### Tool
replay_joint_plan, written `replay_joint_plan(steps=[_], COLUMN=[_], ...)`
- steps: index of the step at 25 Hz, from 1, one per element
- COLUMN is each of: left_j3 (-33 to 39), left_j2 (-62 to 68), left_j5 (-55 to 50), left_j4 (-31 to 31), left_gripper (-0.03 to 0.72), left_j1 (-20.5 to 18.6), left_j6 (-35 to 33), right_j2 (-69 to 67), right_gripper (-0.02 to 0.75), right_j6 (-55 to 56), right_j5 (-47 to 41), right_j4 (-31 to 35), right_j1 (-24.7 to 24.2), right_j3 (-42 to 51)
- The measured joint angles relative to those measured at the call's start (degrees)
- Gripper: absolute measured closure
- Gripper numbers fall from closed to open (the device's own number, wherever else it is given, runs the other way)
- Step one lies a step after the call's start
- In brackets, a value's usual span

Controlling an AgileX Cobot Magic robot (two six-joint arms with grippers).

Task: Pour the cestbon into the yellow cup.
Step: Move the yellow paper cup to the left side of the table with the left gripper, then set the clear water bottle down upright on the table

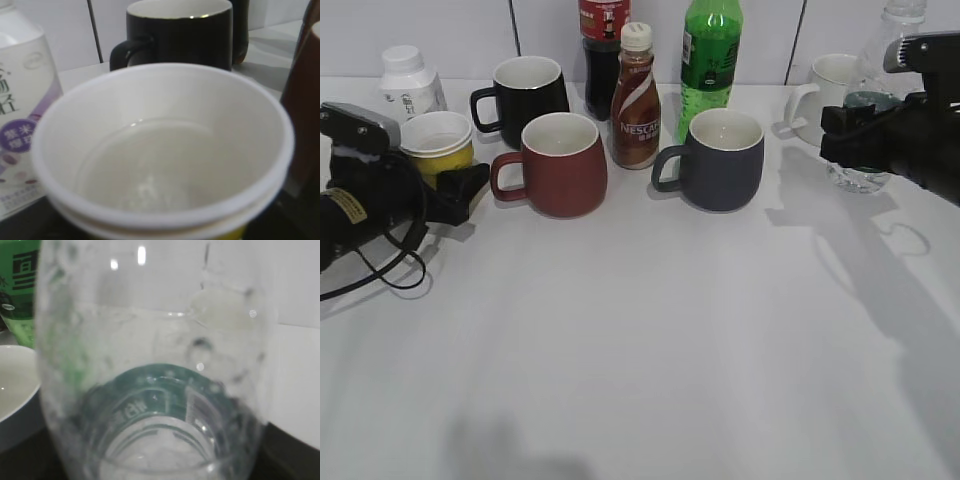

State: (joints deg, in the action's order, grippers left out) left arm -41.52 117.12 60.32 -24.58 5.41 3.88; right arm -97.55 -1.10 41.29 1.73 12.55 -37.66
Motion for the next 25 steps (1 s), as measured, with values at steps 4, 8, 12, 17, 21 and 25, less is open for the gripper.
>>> replay_joint_plan(steps=[4,8,12,17,21,25], left_j3=[1.5,3.0,5.0,7.6,9.8,10.7], left_j2=[-1.6,-2.2,-3.4,-5.4,-7.3,-7.7], left_j5=[-0.1,-0.1,-0.2,-0.4,-0.6,-0.7], left_j4=[0.2,0.2,0.2,0.5,1.7,2.0], left_gripper=[0.097,0.097,0.097,0.094,0.094,0.094], left_j1=[-0.1,-0.1,-0.1,-0.1,-0.1,-0.1], left_j6=[0.0,0.0,0.0,0.0,0.0,0.0], right_j2=[0.0,-1.7,-5.5,-10.4,-13.5,-15.4], right_gripper=[0.279,0.279,0.279,0.279,0.279,0.279], right_j6=[-0.4,-1.5,-1.7,-2.4,-2.8,-2.8], right_j5=[0.0,0.4,1.5,5.6,7.6,10.4], right_j4=[0.0,0.0,0.0,0.0,0.0,0.0], right_j1=[0.0,-0.1,-0.1,-0.1,-0.1,-0.1], right_j3=[0.0,-1.4,-3.6,-4.8,-4.8,-5.0])
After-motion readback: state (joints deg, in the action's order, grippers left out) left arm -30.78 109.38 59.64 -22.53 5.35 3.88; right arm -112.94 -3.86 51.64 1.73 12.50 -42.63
